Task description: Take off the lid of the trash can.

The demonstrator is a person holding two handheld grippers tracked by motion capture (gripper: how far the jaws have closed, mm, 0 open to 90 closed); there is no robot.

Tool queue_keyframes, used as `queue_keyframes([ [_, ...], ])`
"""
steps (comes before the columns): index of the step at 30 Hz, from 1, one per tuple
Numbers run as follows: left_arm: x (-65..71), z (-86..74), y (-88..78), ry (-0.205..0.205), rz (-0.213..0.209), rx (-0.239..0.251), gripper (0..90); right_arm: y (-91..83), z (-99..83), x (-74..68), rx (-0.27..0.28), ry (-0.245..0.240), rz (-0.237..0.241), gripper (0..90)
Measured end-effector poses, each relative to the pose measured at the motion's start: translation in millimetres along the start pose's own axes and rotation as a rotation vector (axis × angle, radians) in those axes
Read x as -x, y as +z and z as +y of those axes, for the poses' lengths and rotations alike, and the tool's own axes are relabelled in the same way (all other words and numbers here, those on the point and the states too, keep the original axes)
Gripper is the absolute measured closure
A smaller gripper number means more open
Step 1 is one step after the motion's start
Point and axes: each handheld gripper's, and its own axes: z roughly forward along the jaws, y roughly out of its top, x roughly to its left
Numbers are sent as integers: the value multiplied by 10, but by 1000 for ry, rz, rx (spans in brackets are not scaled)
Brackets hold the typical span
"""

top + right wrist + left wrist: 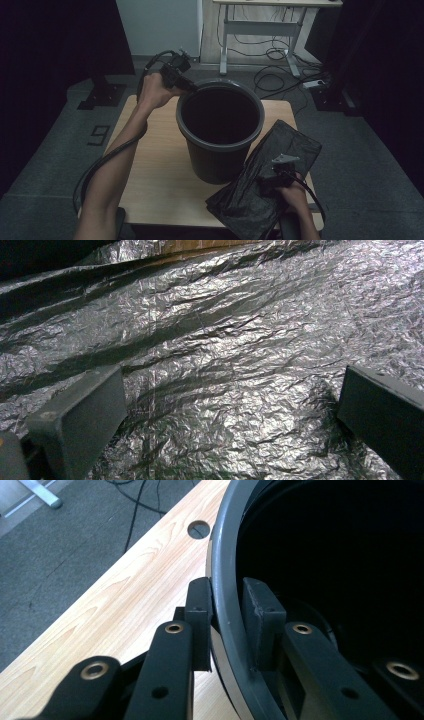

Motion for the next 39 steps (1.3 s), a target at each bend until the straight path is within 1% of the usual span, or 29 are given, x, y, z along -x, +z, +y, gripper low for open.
queue_keyframes([
  [4, 6, 35, -47, -26, -5, 10, 757, 0, 0, 0, 0, 0, 0, 0],
  [11, 8, 93, -128, -74, -10, 6, 780, 0, 0, -1, 0, -1, 1, 0],
  [15, 18, 127, -199, -97, -19, 11, 786, 0, 0, -1, 0, -1, 1, 0],
  [19, 33, 160, -268, -101, -25, 10, 788, 0, 0, -1, 0, -1, 1, 0],
  [22, 31, 172, -326, -111, -35, 14, 790, 0, 0, -1, 0, -1, 1, 0],
  [23, 24, 174, -347, -113, -46, 14, 791, 0, 0, -1, 0, -1, 1, 0],
  [25, 11, 169, -395, -130, -74, 25, 790, 0, 0, -1, 0, -1, 1, 0],
  [28, -2, 155, -467, -137, -71, 27, 788, 0, 0, -1, 0, -1, 1, 0],
  [30, -13, 138, -507, -135, -51, 19, 789, 0, 0, -1, 0, -1, 1, 0],
  [32, -31, 109, -526, -141, -36, 16, 788, 0, 0, -1, 0, -1, 1, 0],
  [35, -79, 47, -544, -149, -27, 11, 787, 0, 0, -1, 0, -1, 1, 0],
  [39, -157, -60, -560, -173, -9, 7, 787, 0, 0, -1, 0, -1, 1, 0],
])
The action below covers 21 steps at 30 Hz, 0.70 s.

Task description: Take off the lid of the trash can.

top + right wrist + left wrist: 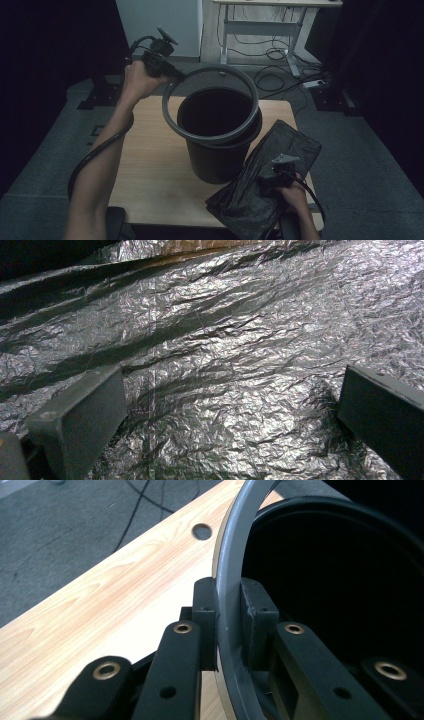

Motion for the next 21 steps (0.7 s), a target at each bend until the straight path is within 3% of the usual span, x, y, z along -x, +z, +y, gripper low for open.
queue_keyframes([
  [21, -464, -496, -178, -99, 66, -19, 786, 1, 1, 0, 0, -1, 1, 0],
])
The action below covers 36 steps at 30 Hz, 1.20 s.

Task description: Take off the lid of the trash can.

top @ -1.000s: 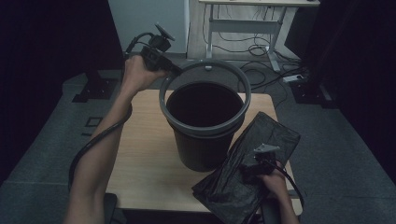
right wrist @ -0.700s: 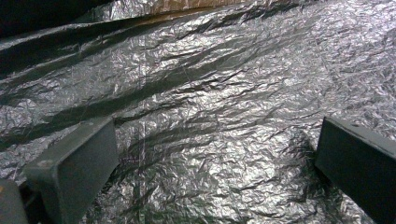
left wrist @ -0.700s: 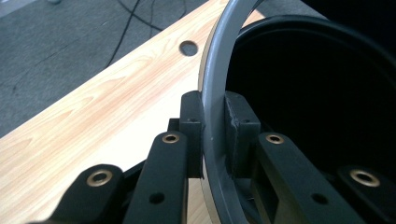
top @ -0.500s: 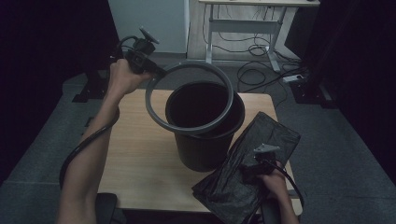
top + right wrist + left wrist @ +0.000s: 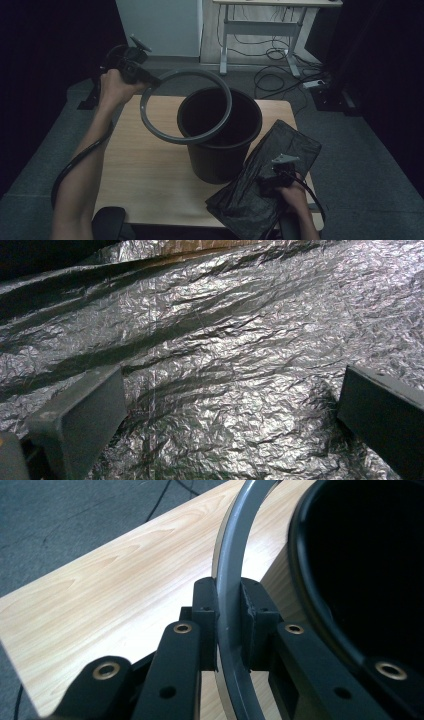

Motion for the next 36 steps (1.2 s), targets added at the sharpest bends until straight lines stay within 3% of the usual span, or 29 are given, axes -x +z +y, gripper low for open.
queue_keyframes([
  [36, -673, -817, -384, -160, 79, 7, 786, 0, 0, 0, 0, 0, 0, 0],
])
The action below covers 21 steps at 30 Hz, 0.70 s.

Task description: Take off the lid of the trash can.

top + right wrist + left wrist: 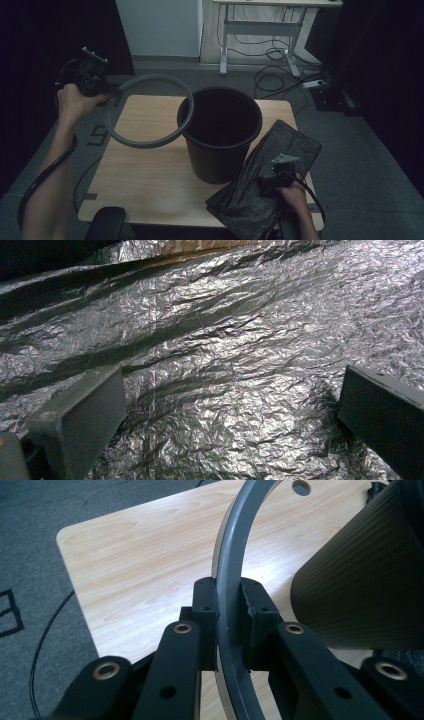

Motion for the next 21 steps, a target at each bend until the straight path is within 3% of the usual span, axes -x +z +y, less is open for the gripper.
queue_keyframes([
  [21, -412, -479, -97, -94, 30, 20, 787, 0, 0, 0, 0, 0, 0, 0],
])
